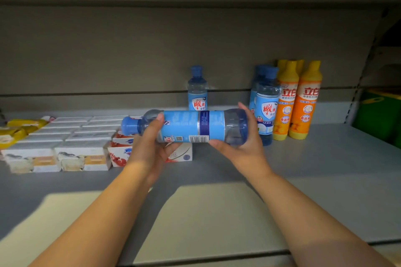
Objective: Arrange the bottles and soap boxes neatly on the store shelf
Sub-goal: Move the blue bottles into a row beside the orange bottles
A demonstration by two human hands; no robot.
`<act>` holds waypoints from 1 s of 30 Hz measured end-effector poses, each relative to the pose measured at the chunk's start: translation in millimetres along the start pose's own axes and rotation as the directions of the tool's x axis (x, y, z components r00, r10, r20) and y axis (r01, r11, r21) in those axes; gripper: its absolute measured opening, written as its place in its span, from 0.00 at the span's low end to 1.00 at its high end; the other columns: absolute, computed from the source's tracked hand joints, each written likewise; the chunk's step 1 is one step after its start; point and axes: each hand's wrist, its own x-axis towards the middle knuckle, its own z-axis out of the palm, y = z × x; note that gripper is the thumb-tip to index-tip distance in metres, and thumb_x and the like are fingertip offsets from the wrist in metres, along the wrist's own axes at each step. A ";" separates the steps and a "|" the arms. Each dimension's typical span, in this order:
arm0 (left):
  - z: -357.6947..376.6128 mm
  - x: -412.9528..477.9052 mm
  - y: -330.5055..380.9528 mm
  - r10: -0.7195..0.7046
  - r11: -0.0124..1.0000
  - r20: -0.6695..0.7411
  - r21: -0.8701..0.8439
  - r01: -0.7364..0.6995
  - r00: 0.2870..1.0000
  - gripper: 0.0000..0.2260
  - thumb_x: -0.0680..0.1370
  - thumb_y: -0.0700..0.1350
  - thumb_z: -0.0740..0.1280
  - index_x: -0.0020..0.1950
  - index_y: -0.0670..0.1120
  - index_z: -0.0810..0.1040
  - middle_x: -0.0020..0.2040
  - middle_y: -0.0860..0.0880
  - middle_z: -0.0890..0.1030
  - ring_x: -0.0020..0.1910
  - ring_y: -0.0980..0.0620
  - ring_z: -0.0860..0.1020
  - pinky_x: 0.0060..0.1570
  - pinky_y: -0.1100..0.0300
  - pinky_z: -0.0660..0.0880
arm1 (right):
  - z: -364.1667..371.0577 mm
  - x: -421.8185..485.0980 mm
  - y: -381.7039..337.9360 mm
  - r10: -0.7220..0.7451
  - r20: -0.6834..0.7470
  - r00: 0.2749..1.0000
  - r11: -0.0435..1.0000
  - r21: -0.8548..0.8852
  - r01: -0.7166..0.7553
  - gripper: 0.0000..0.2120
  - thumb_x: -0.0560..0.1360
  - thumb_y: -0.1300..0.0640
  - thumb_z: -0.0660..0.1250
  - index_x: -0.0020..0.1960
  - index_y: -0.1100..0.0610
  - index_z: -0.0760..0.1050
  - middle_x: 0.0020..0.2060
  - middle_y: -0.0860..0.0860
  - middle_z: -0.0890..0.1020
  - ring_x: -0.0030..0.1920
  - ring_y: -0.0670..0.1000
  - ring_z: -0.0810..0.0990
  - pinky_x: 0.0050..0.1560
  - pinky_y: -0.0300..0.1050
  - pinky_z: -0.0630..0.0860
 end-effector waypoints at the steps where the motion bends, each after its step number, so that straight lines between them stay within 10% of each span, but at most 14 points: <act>1: 0.3 0.1 0.6 -0.019 1.000 0.013 0.005 0.019 1.000 0.21 0.64 0.53 0.71 0.53 0.46 0.76 0.44 0.48 0.84 0.44 0.51 0.84 0.36 0.59 0.80 | -3.0 -0.8 0.0 -0.102 0.009 0.995 0.994 -0.047 0.103 0.38 0.62 0.55 0.79 0.64 0.40 0.63 0.57 0.29 0.71 0.60 0.32 0.71 0.55 0.26 0.69; 4: 5.1 -2.1 2.8 -0.056 0.996 -0.006 0.072 0.056 0.998 0.26 0.60 0.57 0.72 0.53 0.46 0.76 0.44 0.47 0.85 0.43 0.49 0.84 0.37 0.57 0.81 | -10.3 0.3 -0.4 -0.274 0.021 0.961 0.942 -0.196 0.273 0.38 0.63 0.49 0.76 0.66 0.37 0.60 0.60 0.40 0.70 0.62 0.40 0.70 0.61 0.36 0.70; 8: 5.0 -8.0 4.4 0.133 0.935 0.050 0.325 -0.142 0.990 0.28 0.58 0.52 0.74 0.56 0.49 0.72 0.46 0.55 0.85 0.46 0.57 0.83 0.45 0.60 0.80 | -7.4 6.8 -8.8 0.211 -0.092 0.973 0.974 0.104 -0.201 0.22 0.62 0.44 0.75 0.54 0.39 0.72 0.56 0.43 0.77 0.53 0.43 0.79 0.48 0.42 0.79; 11: 1.9 -16.1 4.4 0.245 0.861 0.213 0.402 -0.313 0.946 0.25 0.61 0.39 0.75 0.54 0.51 0.71 0.45 0.60 0.84 0.47 0.62 0.82 0.44 0.66 0.79 | -11.0 13.6 -15.2 0.671 0.053 0.739 0.711 0.238 -0.662 0.12 0.66 0.43 0.71 0.44 0.49 0.77 0.37 0.50 0.82 0.30 0.47 0.81 0.28 0.39 0.76; 15: -0.8 -19.0 6.0 0.367 0.829 0.196 0.376 -0.415 0.909 0.24 0.60 0.39 0.77 0.50 0.53 0.71 0.41 0.65 0.82 0.43 0.67 0.80 0.37 0.73 0.76 | -12.3 7.0 -18.3 0.811 0.276 0.516 0.511 0.094 -0.854 0.22 0.63 0.34 0.68 0.41 0.53 0.78 0.30 0.54 0.79 0.21 0.50 0.71 0.17 0.31 0.61; 19: 0.6 -5.2 10.0 0.301 0.949 -0.096 0.130 -0.287 0.949 0.14 0.66 0.47 0.72 0.48 0.51 0.73 0.37 0.58 0.84 0.40 0.59 0.83 0.37 0.63 0.79 | 0.8 4.9 -18.8 0.621 0.350 0.702 0.645 0.281 -0.711 0.19 0.61 0.42 0.70 0.47 0.51 0.75 0.33 0.51 0.77 0.23 0.45 0.69 0.19 0.33 0.63; 23: -3.0 4.0 11.0 -0.024 0.990 -0.186 -0.144 -0.003 0.982 0.14 0.73 0.53 0.71 0.52 0.45 0.75 0.40 0.47 0.85 0.43 0.51 0.84 0.36 0.58 0.80 | 13.5 -1.2 -8.0 0.187 0.147 0.971 0.943 0.249 -0.219 0.22 0.69 0.69 0.70 0.55 0.49 0.71 0.44 0.42 0.83 0.40 0.40 0.81 0.36 0.32 0.76; 30: -5.5 4.8 11.9 -0.337 0.940 -0.125 -0.096 0.327 0.933 0.21 0.70 0.59 0.70 0.52 0.43 0.78 0.43 0.43 0.85 0.42 0.46 0.84 0.29 0.56 0.80 | -1.0 -5.5 -13.1 -0.202 -0.004 0.979 0.977 -0.075 0.201 0.37 0.59 0.53 0.79 0.63 0.41 0.66 0.58 0.33 0.73 0.60 0.40 0.74 0.58 0.39 0.75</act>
